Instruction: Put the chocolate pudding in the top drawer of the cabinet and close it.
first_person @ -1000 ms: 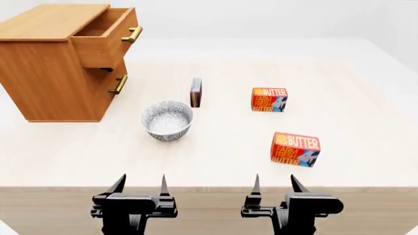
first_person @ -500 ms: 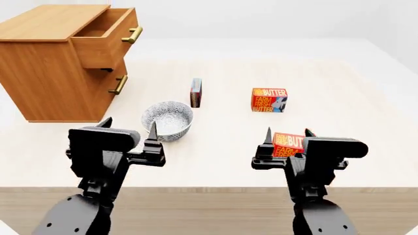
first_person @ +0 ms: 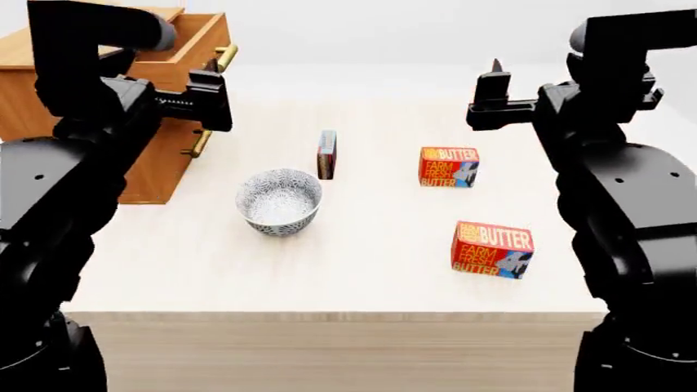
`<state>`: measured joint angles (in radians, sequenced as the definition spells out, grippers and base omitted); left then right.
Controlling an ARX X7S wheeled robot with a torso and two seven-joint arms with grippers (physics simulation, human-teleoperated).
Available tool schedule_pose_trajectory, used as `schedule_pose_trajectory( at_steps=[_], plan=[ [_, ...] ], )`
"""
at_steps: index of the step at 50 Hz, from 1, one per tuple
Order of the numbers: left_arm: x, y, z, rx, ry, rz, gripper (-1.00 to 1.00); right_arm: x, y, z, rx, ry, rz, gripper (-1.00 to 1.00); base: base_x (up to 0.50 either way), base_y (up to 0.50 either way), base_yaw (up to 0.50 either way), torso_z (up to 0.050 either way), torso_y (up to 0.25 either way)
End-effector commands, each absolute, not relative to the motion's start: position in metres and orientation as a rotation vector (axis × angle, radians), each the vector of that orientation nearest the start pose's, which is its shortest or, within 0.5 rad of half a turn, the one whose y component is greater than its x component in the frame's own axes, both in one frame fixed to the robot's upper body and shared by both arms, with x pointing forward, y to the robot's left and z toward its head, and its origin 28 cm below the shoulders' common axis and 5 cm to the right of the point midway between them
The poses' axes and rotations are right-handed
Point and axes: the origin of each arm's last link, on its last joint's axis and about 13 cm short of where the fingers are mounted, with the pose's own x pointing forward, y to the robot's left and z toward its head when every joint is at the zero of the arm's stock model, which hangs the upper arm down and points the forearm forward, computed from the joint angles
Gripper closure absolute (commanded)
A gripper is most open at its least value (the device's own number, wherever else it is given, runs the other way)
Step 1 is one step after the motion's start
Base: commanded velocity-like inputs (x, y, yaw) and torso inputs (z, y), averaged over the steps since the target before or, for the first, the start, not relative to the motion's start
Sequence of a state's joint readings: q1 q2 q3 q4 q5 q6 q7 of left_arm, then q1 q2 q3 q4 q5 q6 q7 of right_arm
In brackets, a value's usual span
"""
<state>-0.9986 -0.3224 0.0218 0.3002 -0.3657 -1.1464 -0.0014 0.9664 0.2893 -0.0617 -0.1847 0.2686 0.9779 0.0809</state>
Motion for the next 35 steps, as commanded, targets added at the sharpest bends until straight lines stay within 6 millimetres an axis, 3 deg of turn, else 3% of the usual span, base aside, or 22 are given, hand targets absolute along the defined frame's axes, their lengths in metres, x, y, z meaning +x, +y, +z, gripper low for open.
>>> schedule_pose_trajectory(
  at_steps=[1, 16, 23, 35],
  plan=[
    [0.340, 0.276, 0.342, 0.095, -0.146, -0.049, -1.00, 0.352, -0.167, 0.330, -0.107, -0.163, -0.061, -1.00, 0.00, 0.00, 0.00, 0.000, 0.000],
    [0.397, 0.259, 0.414, 0.090, -0.199, -0.057, -1.00, 0.401, -0.171, 0.389, -0.077, -0.151, -0.054, -1.00, 0.00, 0.00, 0.00, 0.000, 0.000],
    [0.410, 0.253, 0.419, 0.087, -0.197, -0.063, -1.00, 0.411, -0.169, 0.392, -0.093, -0.123, -0.047, -1.00, 0.00, 0.18, 0.00, 0.000, 0.000],
    [0.406, 0.255, 0.416, 0.088, -0.187, -0.056, -1.00, 0.406, -0.161, 0.388, -0.108, -0.107, -0.022, -1.00, 0.00, 0.50, 0.00, 0.000, 0.000]
  ],
)
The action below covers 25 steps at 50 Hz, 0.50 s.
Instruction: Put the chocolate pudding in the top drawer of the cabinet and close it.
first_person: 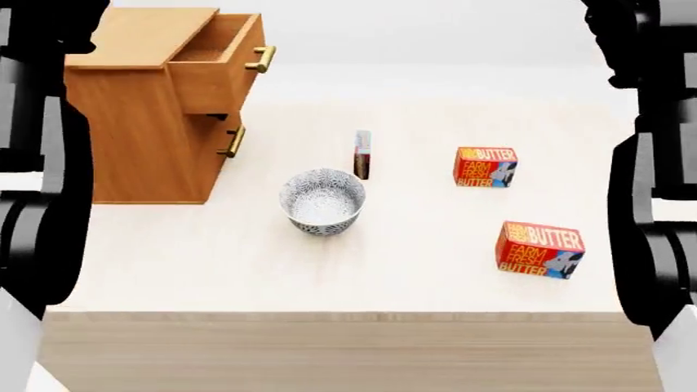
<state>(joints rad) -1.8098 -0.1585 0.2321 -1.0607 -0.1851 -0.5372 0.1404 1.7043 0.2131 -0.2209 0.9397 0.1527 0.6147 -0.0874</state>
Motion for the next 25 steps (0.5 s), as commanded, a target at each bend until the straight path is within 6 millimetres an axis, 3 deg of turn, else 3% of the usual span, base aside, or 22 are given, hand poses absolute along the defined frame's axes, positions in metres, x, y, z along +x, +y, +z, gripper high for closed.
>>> schedule_pose_trajectory(
  at_steps=[1, 6, 13, 25],
  plan=[
    [0.405, 0.255, 0.415, 0.090, -0.186, -0.058, -1.00, 0.406, -0.160, 0.387, -0.110, -0.105, -0.019, -1.00, 0.00, 0.50, 0.00, 0.000, 0.000],
    [0.403, 0.255, 0.415, 0.096, -0.184, -0.062, -1.00, 0.406, -0.158, 0.382, -0.116, -0.094, -0.012, -1.00, 0.00, 0.50, 0.00, 0.000, 0.000],
    [0.401, 0.254, 0.415, 0.109, -0.181, -0.063, -1.00, 0.405, -0.159, 0.380, -0.123, -0.076, -0.007, -1.00, 0.03, 0.00, 0.00, 0.000, 0.000],
    [0.393, 0.252, 0.424, 0.110, -0.182, -0.070, -1.00, 0.403, -0.156, 0.380, -0.112, -0.079, 0.011, -1.00, 0.49, 0.00, 0.00, 0.000, 0.000]
  ],
)
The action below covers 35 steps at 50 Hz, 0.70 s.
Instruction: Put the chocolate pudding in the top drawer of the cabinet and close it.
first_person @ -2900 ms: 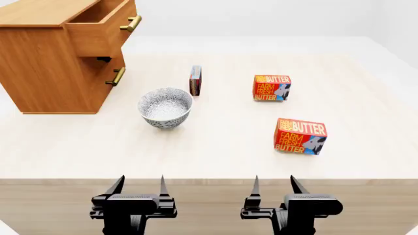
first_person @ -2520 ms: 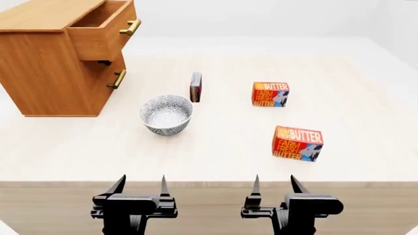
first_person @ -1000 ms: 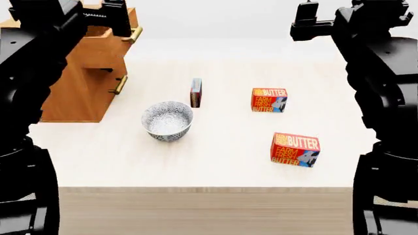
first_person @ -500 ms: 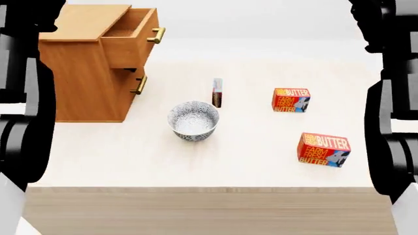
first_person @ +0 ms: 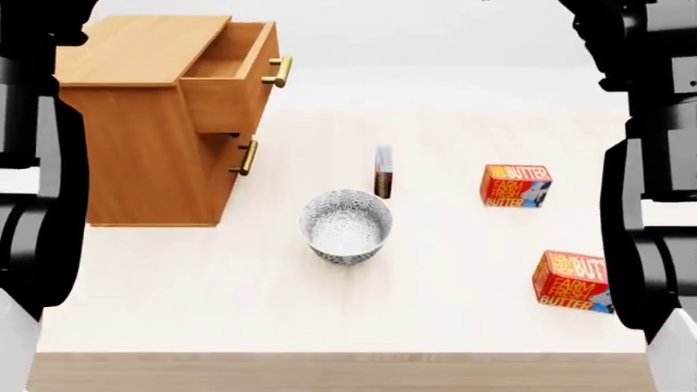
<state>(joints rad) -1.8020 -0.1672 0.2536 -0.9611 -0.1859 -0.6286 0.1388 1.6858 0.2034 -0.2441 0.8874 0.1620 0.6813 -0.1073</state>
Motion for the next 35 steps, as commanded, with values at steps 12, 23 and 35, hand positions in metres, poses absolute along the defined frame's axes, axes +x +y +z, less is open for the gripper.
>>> schedule_pose_trajectory(
  at_steps=[12, 23, 35],
  plan=[
    [0.3897, 0.2505, 0.4272, 0.112, -0.181, -0.078, -1.00, 0.4038, -0.1545, 0.3778, -0.109, -0.073, 0.019, -1.00, 0.50, 0.00, 0.00, 0.000, 0.000],
    [0.3878, 0.2493, 0.4289, 0.117, -0.181, -0.081, -1.00, 0.4045, -0.1537, 0.3733, -0.107, -0.064, 0.022, -1.00, 0.50, 0.00, 0.00, 0.000, 0.000],
    [0.3909, 0.2483, 0.4277, 0.123, -0.182, -0.083, -1.00, 0.4034, -0.1545, 0.3724, -0.098, -0.052, 0.021, -1.00, 0.33, 0.00, 0.00, 0.000, 0.001]
  ],
)
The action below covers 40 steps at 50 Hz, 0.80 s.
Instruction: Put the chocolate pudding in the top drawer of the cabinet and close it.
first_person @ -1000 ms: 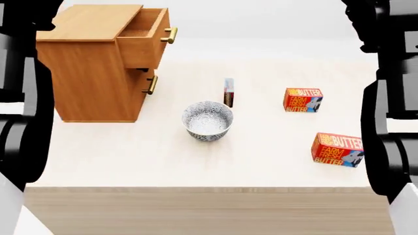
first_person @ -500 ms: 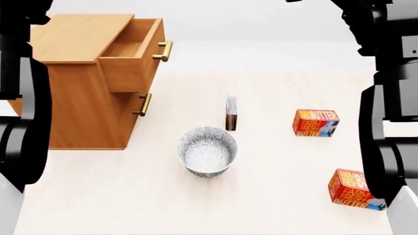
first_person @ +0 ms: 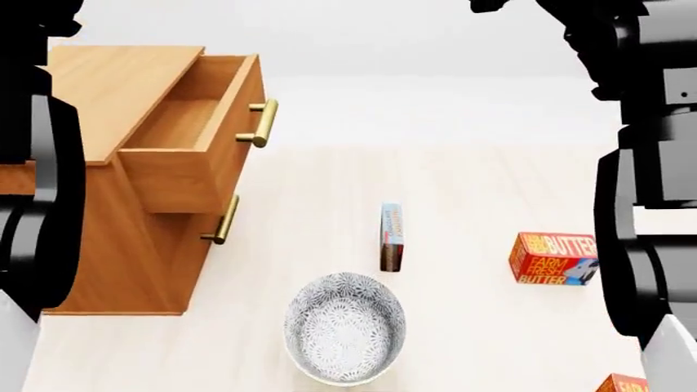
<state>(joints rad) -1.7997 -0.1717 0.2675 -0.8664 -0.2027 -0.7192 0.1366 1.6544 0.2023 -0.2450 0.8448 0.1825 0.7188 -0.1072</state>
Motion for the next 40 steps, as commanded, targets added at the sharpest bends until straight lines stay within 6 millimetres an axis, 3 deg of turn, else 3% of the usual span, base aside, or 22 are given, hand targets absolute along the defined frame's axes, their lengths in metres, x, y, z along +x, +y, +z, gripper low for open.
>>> schedule_pose_trajectory(
  at_steps=[1, 22, 30, 40],
  plan=[
    [0.3911, 0.2483, 0.4276, 0.123, -0.182, -0.083, -1.00, 0.4035, -0.1544, 0.3722, -0.096, -0.052, 0.022, -1.00, 0.00, 0.00, 0.00, 0.000, 0.000],
    [0.3855, 0.2472, 0.4328, 0.128, -0.187, -0.088, -1.00, 0.4053, -0.1537, 0.3710, -0.099, -0.057, 0.021, -1.00, 0.10, 0.00, 0.00, 0.000, 0.000],
    [0.3853, 0.2471, 0.4330, 0.128, -0.187, -0.089, -1.00, 0.4043, -0.1530, 0.3700, -0.107, -0.050, 0.031, -1.00, 0.00, 0.36, 0.00, 0.000, 0.000],
    [0.3884, 0.2461, 0.4299, 0.122, -0.172, -0.093, -1.00, 0.4036, -0.1534, 0.3679, -0.092, -0.042, 0.029, -1.00, 0.00, 0.00, 0.00, 0.000, 0.000]
  ],
)
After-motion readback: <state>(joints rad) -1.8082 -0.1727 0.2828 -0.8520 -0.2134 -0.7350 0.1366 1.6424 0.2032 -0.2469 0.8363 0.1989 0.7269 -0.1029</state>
